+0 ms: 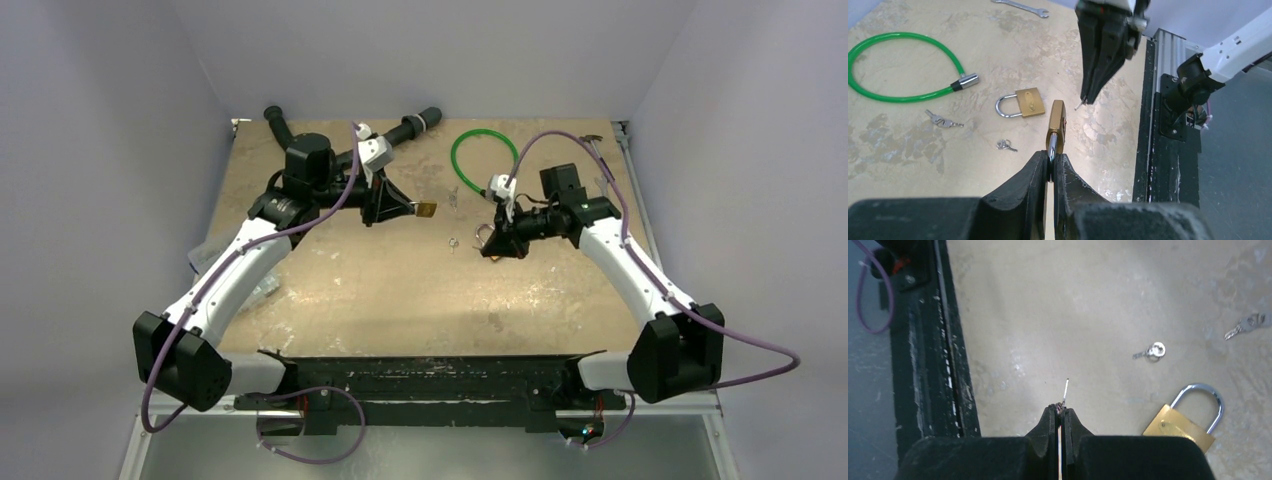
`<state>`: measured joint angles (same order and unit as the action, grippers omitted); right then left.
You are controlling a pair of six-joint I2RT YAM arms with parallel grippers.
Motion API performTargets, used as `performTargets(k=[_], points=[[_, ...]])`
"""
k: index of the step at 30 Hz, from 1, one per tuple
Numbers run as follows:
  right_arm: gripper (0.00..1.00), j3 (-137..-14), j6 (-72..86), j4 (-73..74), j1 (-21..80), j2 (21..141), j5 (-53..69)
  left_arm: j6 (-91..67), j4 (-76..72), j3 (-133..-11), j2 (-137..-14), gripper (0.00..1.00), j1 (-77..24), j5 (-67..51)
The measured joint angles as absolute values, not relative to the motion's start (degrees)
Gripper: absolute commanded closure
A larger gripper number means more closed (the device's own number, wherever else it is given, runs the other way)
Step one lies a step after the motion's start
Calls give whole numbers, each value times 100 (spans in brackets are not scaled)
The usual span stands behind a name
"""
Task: Lock with the key
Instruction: Place the key at the center of the board.
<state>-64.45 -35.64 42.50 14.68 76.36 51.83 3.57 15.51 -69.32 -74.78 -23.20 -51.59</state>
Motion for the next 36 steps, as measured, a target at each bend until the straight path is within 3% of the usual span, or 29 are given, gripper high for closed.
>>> performTargets(k=[14, 25, 28, 31, 36], points=[[100, -5262, -3273, 2604, 3035, 8464, 3166, -676, 1214, -6573, -7533, 100, -1828, -4154], [98, -5236, -3194, 2084, 3308, 9338, 2687, -939, 1140, -6377, -7531, 100, -1682, -3911], [92, -5186, -3212, 2053, 3354, 9356, 2648, -950, 1131, -6337, -7529, 100, -1682, -3883], [71, -5105, -3251, 2010, 3411, 9356, 2646, -967, 1129, -6307, -7529, 100, -1682, -3872], [47, -5043, -3306, 2058, 3439, 9330, 2676, -996, 1131, -6307, -7546, 100, -1682, -3876]])
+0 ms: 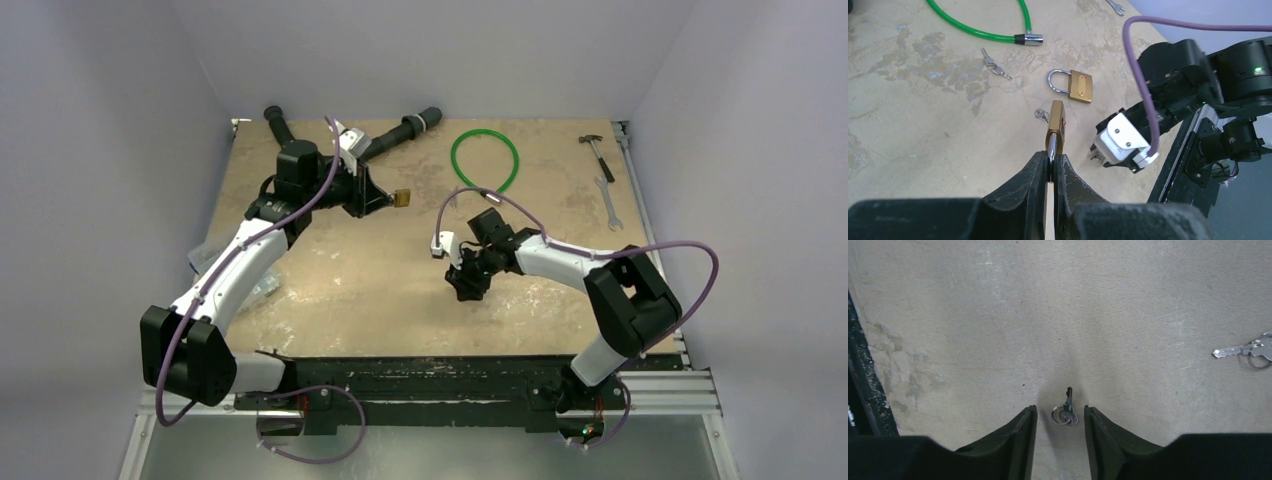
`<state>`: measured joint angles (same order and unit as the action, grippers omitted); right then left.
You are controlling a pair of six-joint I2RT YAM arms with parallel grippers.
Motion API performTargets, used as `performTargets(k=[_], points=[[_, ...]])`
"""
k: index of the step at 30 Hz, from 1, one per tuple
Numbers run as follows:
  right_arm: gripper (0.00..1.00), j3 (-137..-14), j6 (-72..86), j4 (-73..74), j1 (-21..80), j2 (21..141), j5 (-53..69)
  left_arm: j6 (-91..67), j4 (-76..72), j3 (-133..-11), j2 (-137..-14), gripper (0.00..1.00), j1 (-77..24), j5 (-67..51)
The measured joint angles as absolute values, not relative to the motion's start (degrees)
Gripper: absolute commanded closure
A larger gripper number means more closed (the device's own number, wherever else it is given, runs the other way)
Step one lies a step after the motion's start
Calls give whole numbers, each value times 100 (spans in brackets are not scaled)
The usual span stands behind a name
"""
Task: Lock with the key
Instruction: Place the key at the center of the board.
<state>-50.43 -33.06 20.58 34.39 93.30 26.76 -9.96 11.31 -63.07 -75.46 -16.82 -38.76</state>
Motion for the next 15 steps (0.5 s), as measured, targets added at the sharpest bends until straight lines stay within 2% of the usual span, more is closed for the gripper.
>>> performTargets(k=[2, 6, 11, 15], points=[[34, -5043, -3273, 2147, 3439, 9157, 2679, -993, 1144, -6309, -7612, 100, -1682, -3881], [13, -5048, -3107, 2226, 3339, 8228, 2672, -1028, 1225, -6311, -7887, 100, -1682, -3946], [5, -5068, -2893, 1968, 3111, 6799, 2626, -1321, 1278, -6311, -8252, 100, -1730, -4141], [1, -5087, -2770, 1566, 3114, 6204, 2473, -1806, 1192, -6309, -8335, 100, -1968, -4248]])
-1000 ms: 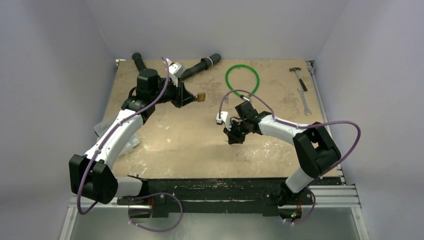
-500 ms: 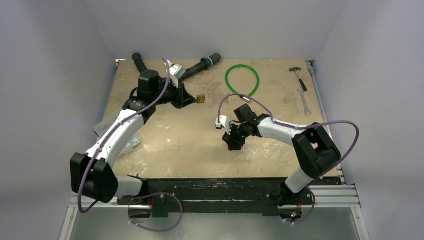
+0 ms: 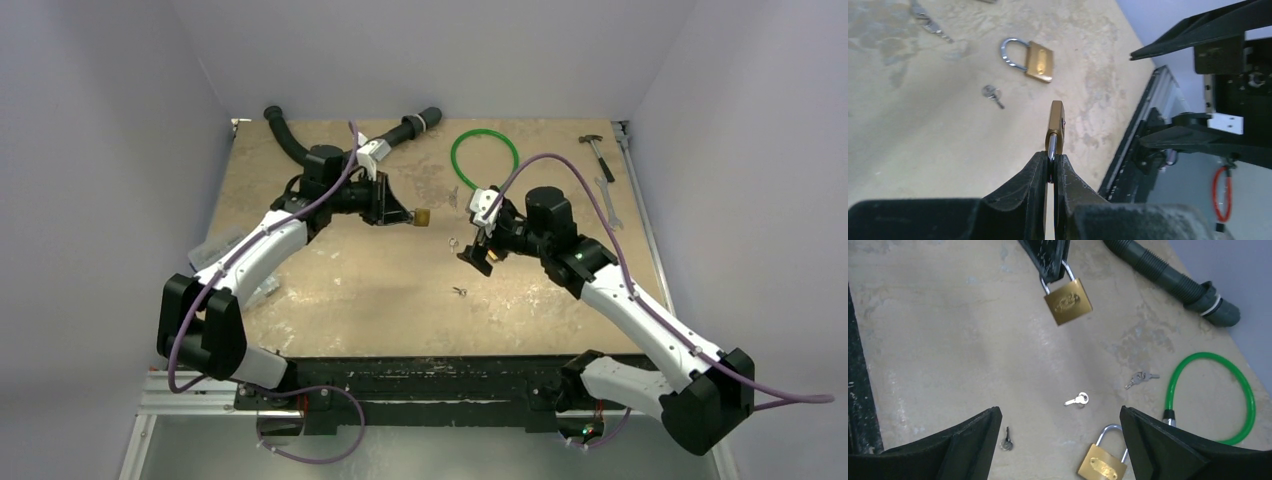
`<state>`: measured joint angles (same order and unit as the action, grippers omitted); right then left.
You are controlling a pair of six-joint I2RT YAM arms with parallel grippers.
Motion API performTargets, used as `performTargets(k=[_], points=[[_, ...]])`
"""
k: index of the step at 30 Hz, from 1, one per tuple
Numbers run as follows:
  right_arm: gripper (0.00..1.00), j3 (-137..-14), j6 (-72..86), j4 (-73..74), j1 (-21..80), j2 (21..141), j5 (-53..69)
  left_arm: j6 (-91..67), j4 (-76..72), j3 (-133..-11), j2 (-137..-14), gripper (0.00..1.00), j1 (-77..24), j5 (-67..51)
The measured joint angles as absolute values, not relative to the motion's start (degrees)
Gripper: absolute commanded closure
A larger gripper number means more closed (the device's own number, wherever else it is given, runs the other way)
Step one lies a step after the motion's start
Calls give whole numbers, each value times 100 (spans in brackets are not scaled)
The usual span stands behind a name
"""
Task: Lock with the key
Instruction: Place the key at the center of the board, then place the lock at the center of the board.
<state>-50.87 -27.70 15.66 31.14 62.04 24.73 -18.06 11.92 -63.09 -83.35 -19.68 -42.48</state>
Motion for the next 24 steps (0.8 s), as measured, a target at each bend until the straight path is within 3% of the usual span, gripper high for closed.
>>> performTargets(k=[8, 24], points=[[3, -5238, -2978, 1234, 3295, 6366, 2397, -3105, 543, -6289, -8337, 100, -2421, -4425], [18, -5441, -3693, 1157, 3546, 6652, 2655, -3089, 617, -6289, -8340, 100, -2867, -4458]])
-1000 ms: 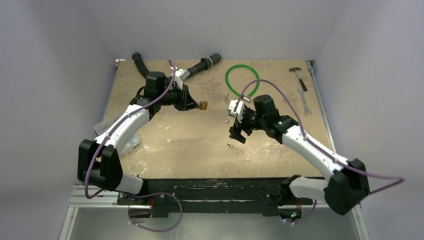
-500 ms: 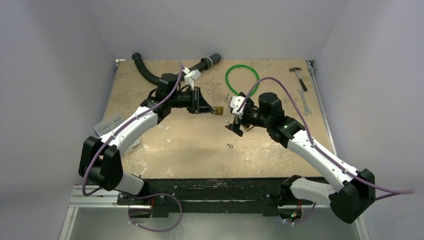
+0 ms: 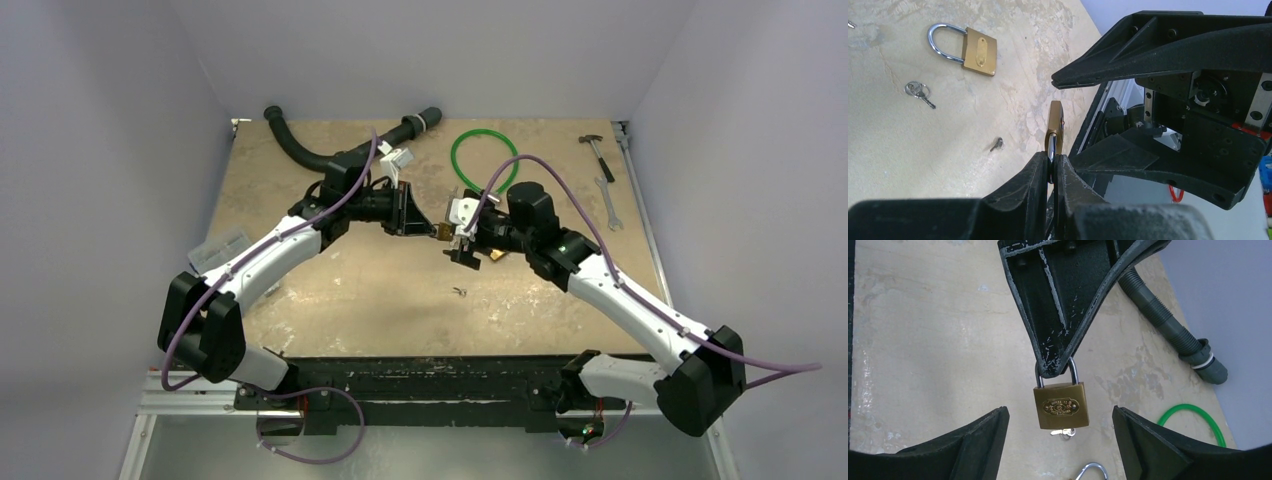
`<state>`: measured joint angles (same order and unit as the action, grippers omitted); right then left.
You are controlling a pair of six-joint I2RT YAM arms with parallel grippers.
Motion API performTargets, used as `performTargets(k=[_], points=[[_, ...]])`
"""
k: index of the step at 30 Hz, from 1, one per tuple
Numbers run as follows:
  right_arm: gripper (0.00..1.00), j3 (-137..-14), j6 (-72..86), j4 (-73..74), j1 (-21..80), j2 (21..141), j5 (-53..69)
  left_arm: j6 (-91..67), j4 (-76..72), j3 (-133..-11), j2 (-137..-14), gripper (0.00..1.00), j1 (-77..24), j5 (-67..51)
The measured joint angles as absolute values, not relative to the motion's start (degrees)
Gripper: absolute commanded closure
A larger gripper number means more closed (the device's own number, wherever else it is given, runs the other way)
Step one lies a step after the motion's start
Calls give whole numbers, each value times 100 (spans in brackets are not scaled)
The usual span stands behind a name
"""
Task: Lock with the key
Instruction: Place the lock at the center of the board.
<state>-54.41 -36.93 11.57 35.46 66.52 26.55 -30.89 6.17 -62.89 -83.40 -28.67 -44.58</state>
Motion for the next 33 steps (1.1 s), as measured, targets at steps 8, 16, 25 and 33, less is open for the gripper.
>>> performTargets(k=[8, 16, 25, 33], points=[[28, -5553, -3887, 1271, 3662, 6882, 2650, -2969, 805, -6289, -8340, 100, -2950, -4431], [42, -5621, -4115, 1332, 3732, 6945, 2622, -2936, 823, -6289, -8340, 100, -2969, -4412], [54, -5625, -4276, 1446, 3861, 7004, 2467, -2939, 821, -6289, -8340, 100, -2971, -4410], [73, -5625, -4123, 1487, 3872, 6965, 2300, -2908, 805, -6289, -8340, 43, -2978, -4383]])
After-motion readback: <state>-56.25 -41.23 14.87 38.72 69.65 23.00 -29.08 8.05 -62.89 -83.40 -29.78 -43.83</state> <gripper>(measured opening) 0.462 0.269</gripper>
